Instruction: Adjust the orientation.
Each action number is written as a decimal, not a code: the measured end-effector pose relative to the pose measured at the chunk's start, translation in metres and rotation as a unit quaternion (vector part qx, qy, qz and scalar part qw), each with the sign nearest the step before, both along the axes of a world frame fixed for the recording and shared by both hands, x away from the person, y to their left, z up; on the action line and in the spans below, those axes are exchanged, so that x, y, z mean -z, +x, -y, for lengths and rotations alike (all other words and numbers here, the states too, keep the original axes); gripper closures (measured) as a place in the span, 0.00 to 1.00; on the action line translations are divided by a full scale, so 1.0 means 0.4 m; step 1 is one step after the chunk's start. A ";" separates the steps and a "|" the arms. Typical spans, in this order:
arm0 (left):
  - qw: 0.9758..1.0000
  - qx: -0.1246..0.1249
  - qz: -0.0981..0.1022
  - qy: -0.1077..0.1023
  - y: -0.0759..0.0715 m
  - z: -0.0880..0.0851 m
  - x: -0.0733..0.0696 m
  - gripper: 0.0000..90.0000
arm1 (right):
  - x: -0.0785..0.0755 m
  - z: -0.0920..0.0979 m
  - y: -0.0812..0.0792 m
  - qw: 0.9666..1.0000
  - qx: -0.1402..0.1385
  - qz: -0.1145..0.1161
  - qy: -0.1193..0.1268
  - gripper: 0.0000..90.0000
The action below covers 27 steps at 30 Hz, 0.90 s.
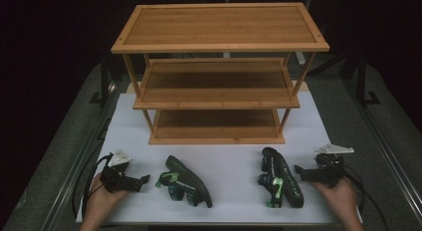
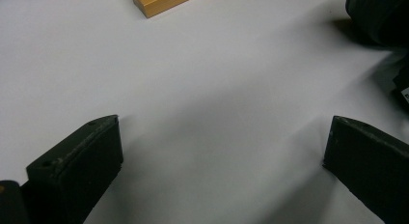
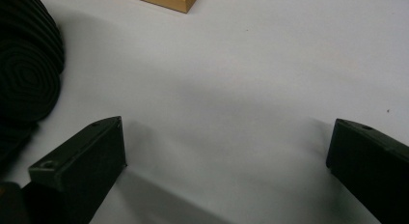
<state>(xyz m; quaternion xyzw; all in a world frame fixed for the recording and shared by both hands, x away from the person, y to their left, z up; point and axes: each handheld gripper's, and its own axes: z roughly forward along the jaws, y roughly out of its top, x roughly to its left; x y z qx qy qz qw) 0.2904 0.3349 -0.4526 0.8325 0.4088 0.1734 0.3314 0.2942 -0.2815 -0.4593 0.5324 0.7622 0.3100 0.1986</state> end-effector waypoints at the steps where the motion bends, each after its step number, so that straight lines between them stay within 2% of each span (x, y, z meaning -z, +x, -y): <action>1: 1.000 0.000 0.001 0.000 -0.001 0.000 0.000 0.00 | 0.000 0.000 0.000 1.000 0.000 0.000 0.000 0.00; 4: 1.000 0.001 0.003 0.000 -0.002 -0.001 -0.001 0.00 | 0.000 0.000 0.000 1.000 0.000 0.000 0.000 0.00; 5: 1.000 0.004 0.008 -0.007 -0.005 -0.002 -0.003 0.02 | 0.000 0.000 0.000 1.000 0.000 0.000 0.000 0.00; 7: 1.000 0.012 0.017 -0.016 -0.012 -0.005 -0.006 0.17 | 0.000 0.000 0.000 1.000 0.000 -0.001 0.000 0.00; 9: 1.000 0.017 0.012 -0.017 -0.019 -0.008 -0.015 0.27 | 0.000 0.000 0.001 1.000 0.000 0.000 0.000 0.00; 11: 1.000 0.019 0.009 -0.024 -0.022 -0.010 -0.018 0.43 | 0.000 0.000 0.000 1.000 0.000 -0.001 0.000 0.00; 12: 0.999 0.017 0.008 -0.040 -0.031 -0.015 -0.032 0.51 | 0.000 0.000 0.000 1.000 0.000 0.000 0.000 0.00; 13: 0.999 0.017 0.008 -0.040 -0.031 -0.015 -0.032 0.60 | 0.000 0.000 0.000 1.000 0.000 0.000 0.000 0.00; 14: 0.999 0.019 0.010 -0.049 -0.038 -0.017 -0.044 0.60 | 0.000 0.000 0.000 1.000 0.000 0.000 0.000 0.00; 15: 0.998 0.021 0.011 -0.059 -0.045 -0.017 -0.057 0.69 | 0.000 0.000 0.000 1.000 0.000 -0.001 0.000 0.00; 16: 0.997 0.032 0.012 -0.065 -0.054 -0.017 -0.073 0.89 | 0.000 0.000 0.001 1.000 0.000 -0.001 0.000 0.00; 17: 0.997 0.032 0.012 -0.065 -0.054 -0.017 -0.073 0.94 | 0.000 0.000 0.001 1.000 0.000 -0.001 0.000 0.00; 18: 0.996 0.037 0.015 -0.075 -0.065 -0.013 -0.093 1.00 | 0.000 0.000 0.001 1.000 0.000 -0.001 0.000 0.00; 19: 0.996 0.037 0.015 -0.075 -0.065 -0.013 -0.093 1.00 | 0.000 0.000 0.000 1.000 0.000 -0.001 0.000 0.00; 20: 0.995 0.046 0.016 -0.086 -0.073 -0.007 -0.110 1.00 | 0.000 0.000 0.000 1.000 0.000 -0.001 0.000 0.00; 22: 0.994 0.054 0.014 -0.092 -0.079 0.004 -0.124 1.00 | 0.000 0.000 0.001 1.000 0.000 -0.001 0.000 0.00; 23: 0.994 0.054 0.014 -0.092 -0.079 0.004 -0.124 1.00 | 0.000 0.000 0.001 1.000 0.000 -0.001 0.000 0.00; 24: 0.993 0.069 0.013 -0.091 -0.082 0.017 -0.138 1.00 | 0.000 0.000 0.001 1.000 0.000 -0.001 0.000 0.00; 25: 0.993 0.069 0.013 -0.091 -0.082 0.017 -0.138 1.00 | 0.000 0.000 0.001 1.000 0.000 -0.001 0.000 0.00; 26: 0.992 0.082 0.012 -0.090 -0.084 0.034 -0.150 1.00 | 0.000 0.000 0.001 1.000 0.000 -0.001 0.000 0.00; 27: 0.992 0.082 0.012 -0.090 -0.084 0.034 -0.150 1.00 | 0.000 0.000 0.001 1.000 0.000 -0.001 0.000 0.00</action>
